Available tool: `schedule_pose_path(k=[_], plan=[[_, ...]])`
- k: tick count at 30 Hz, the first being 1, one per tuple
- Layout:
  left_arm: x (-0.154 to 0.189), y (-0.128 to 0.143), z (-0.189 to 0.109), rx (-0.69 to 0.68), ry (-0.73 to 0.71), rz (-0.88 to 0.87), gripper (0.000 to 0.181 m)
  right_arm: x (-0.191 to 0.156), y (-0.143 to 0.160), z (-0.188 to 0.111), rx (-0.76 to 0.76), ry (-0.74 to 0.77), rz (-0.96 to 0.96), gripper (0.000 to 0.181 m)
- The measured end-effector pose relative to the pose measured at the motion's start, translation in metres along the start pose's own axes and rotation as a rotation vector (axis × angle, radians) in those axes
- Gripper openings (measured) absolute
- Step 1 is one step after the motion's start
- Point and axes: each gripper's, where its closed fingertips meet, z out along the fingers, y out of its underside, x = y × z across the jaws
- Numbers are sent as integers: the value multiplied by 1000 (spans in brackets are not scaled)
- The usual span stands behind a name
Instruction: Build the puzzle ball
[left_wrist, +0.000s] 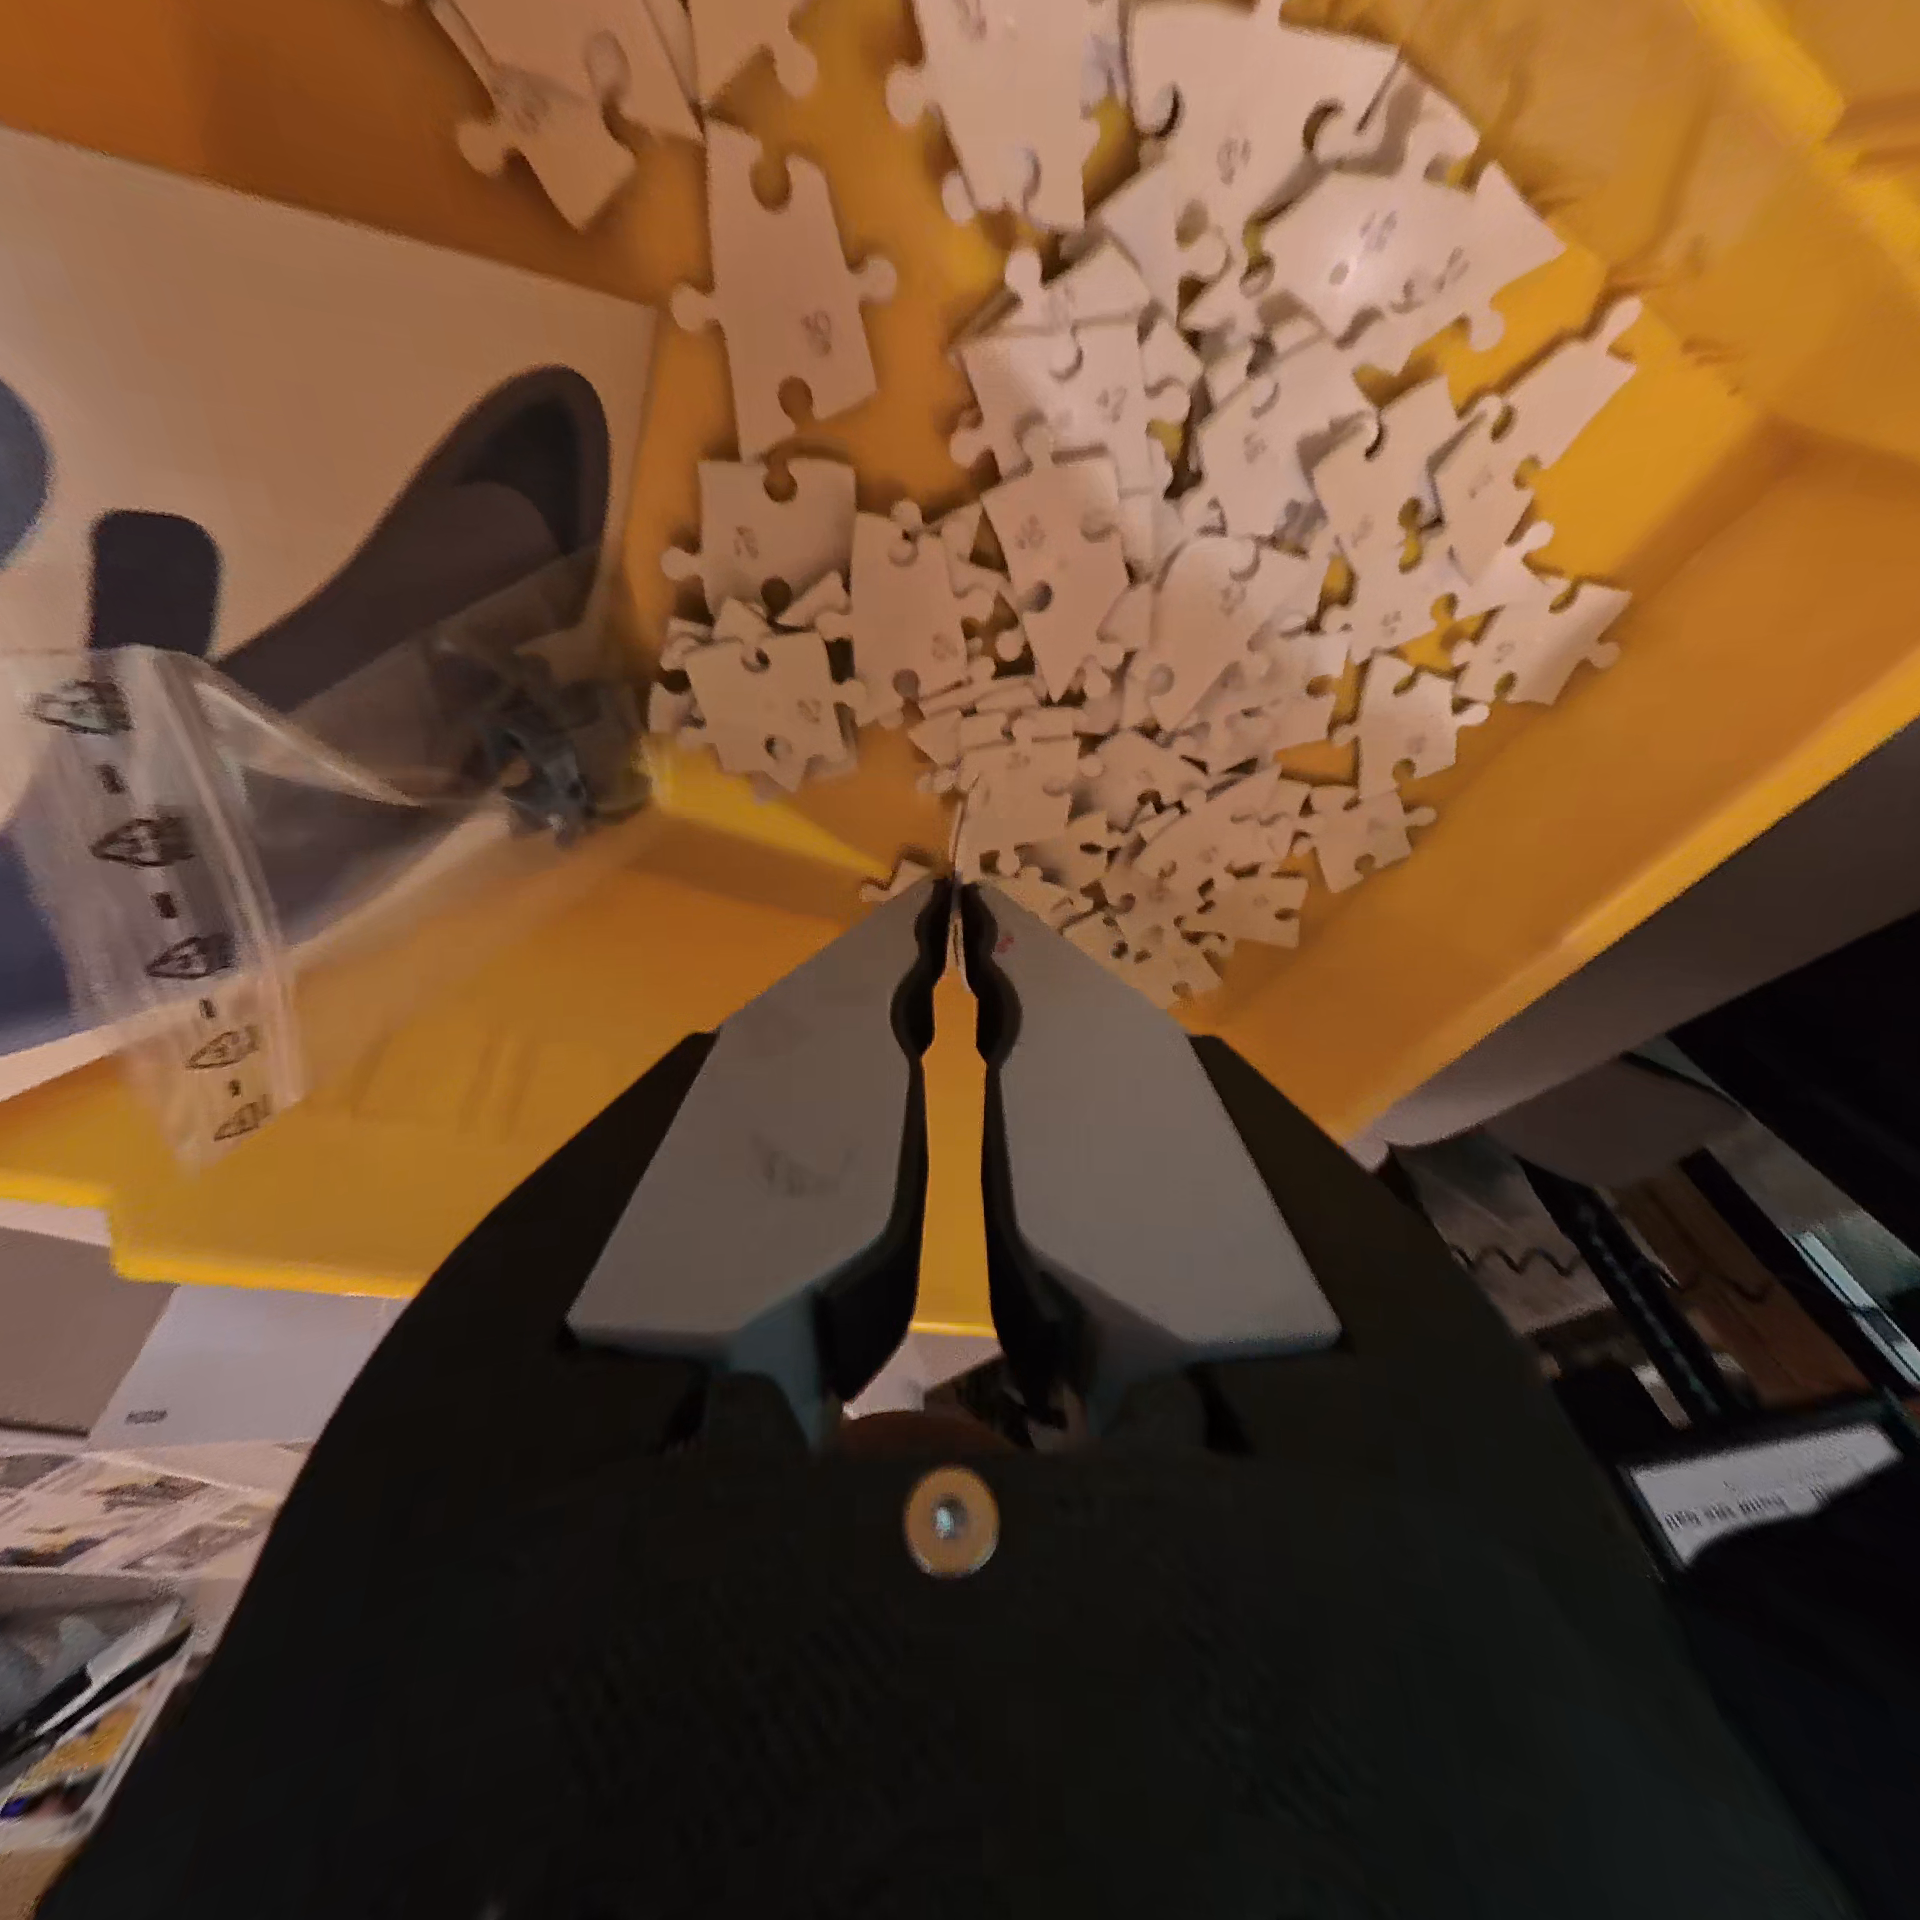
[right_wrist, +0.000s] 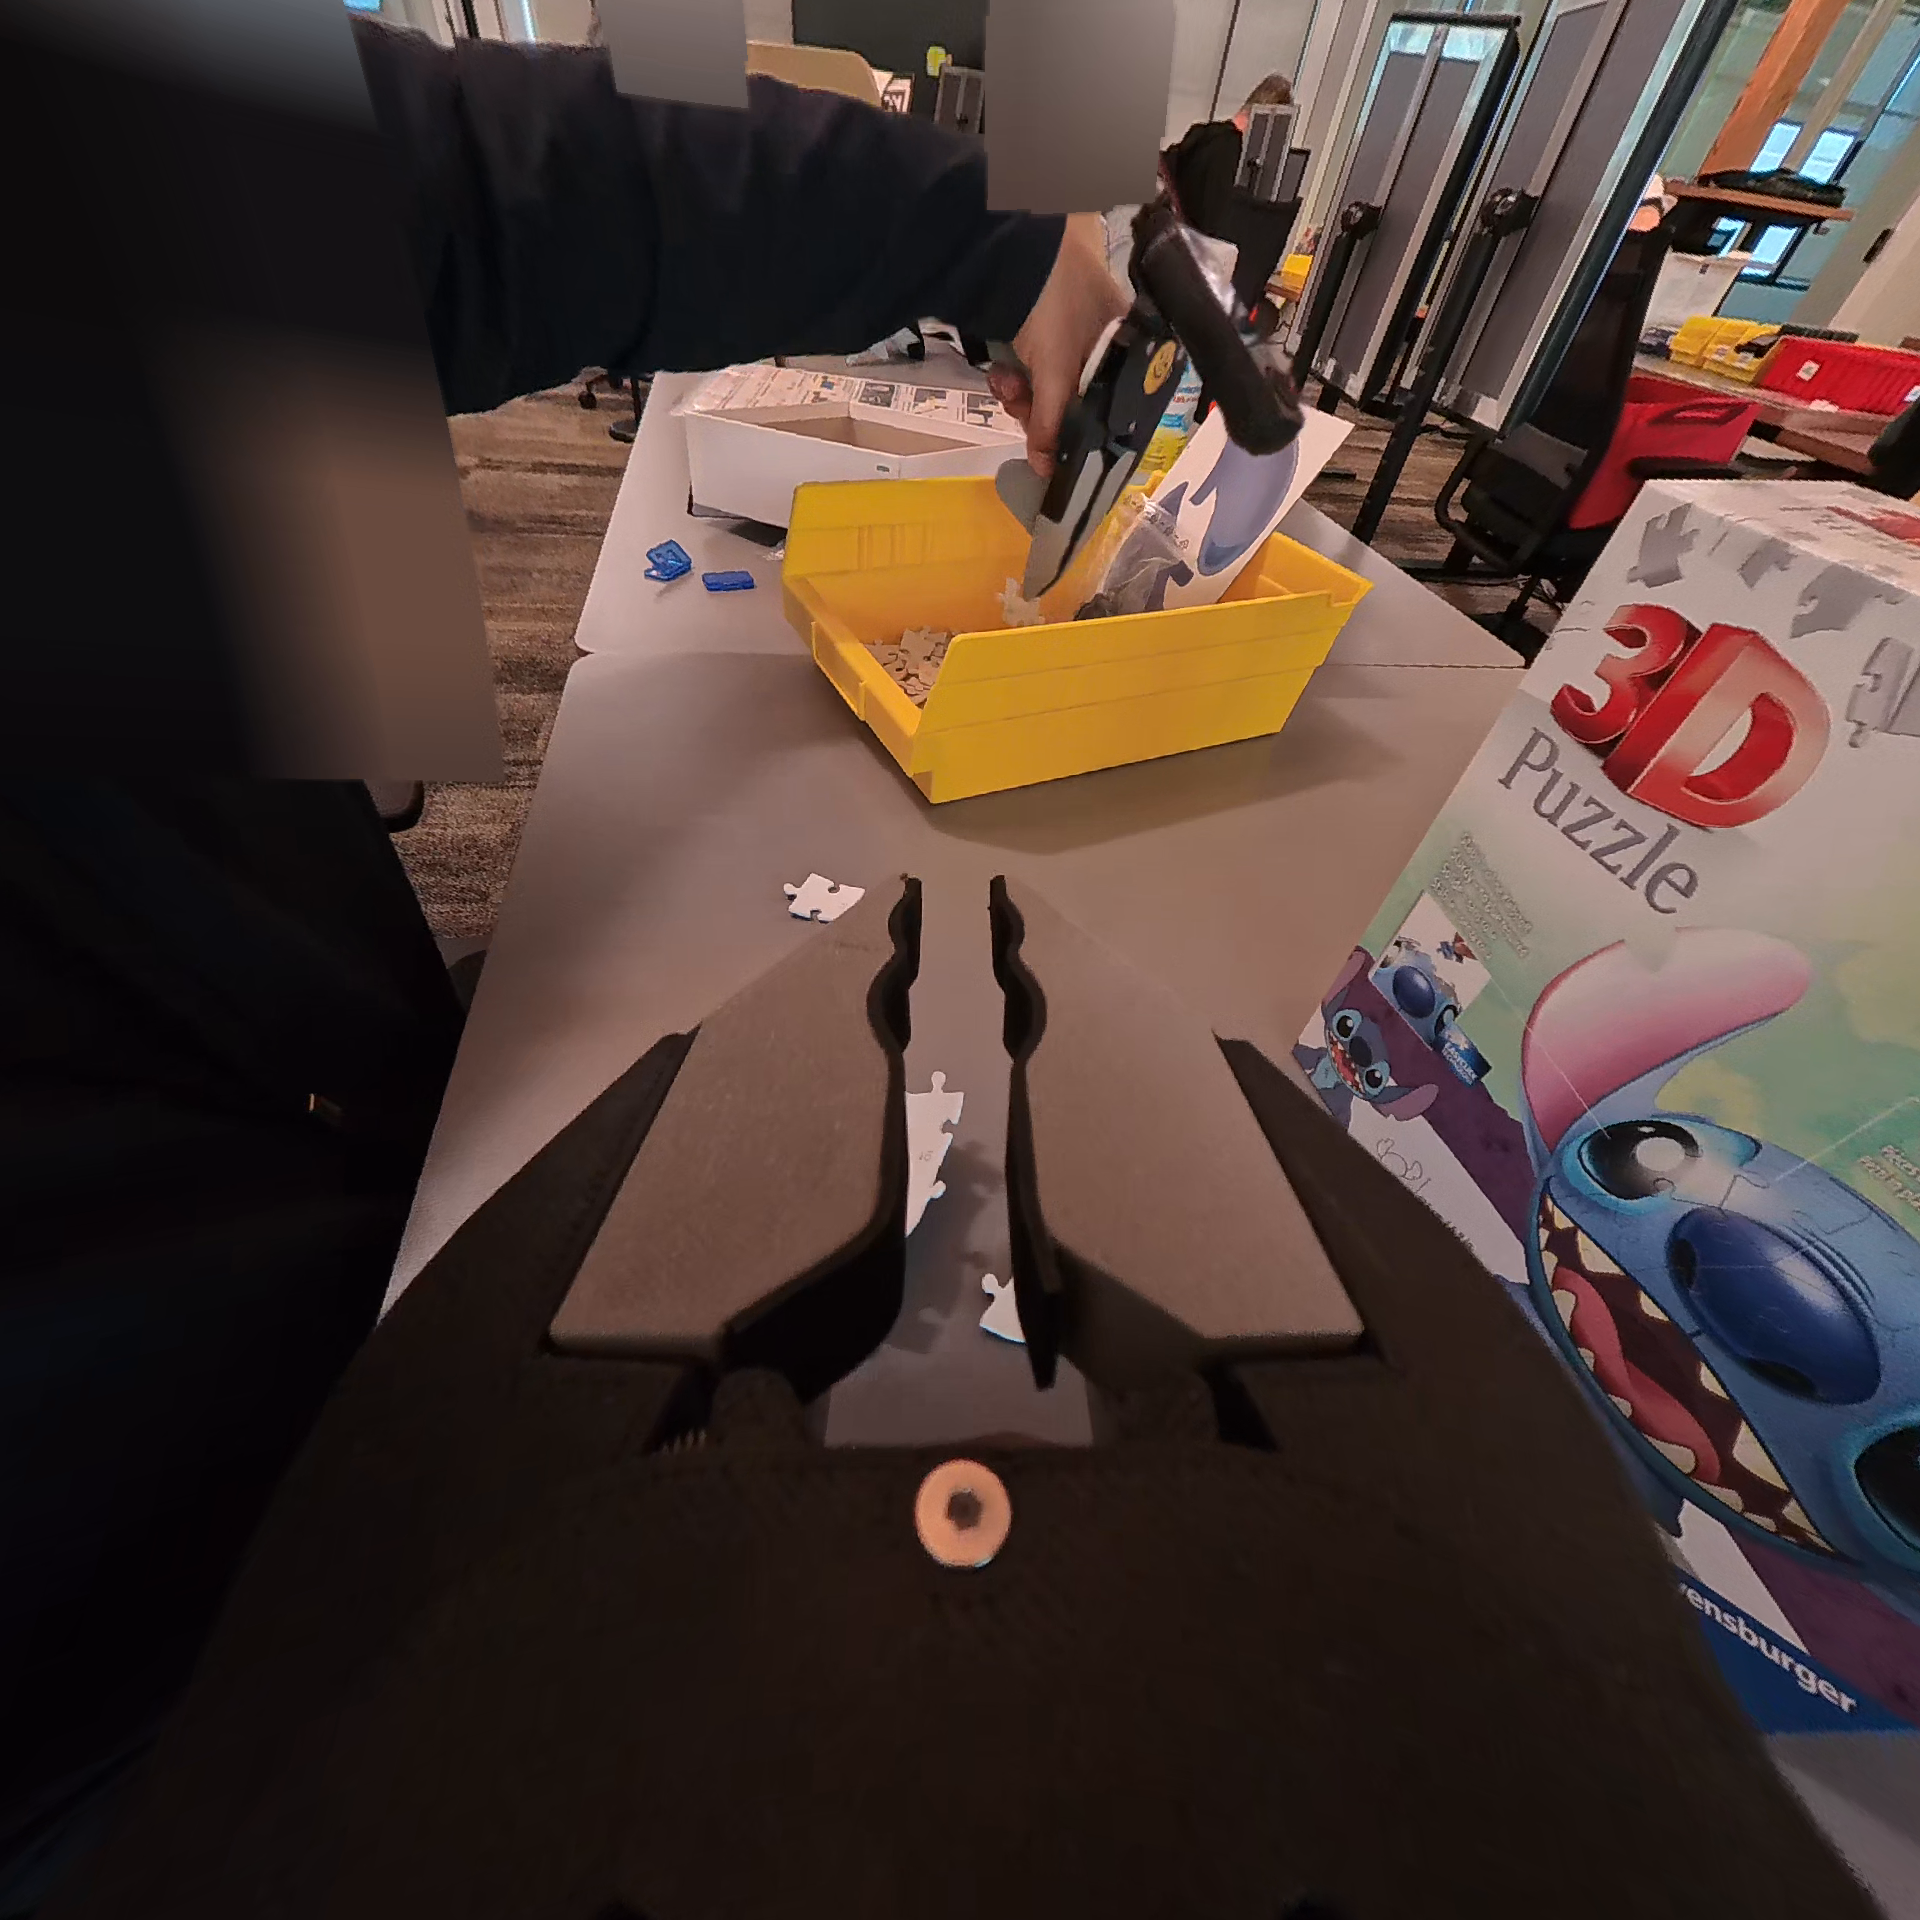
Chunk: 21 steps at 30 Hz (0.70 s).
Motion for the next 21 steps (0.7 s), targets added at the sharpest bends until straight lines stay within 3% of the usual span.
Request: schedule_pose_path(k=[3, 12, 15, 21], plan=[[-1, 7, 9, -85, 11, 0, 0, 0, -2, -1, 11, 4, -2, 9], [-34, 13, 33, -215, -138, -23, 6, 3, 1, 0, 5, 6, 11, 10], [-33, 5, 28, -138, -139, -31, 5, 4, 2, 1, 0, 5, 18, 10], [-29, -10, 1, 120, -255, -108, 36, 8, 5, 1, -6, 16, 25, 9]])
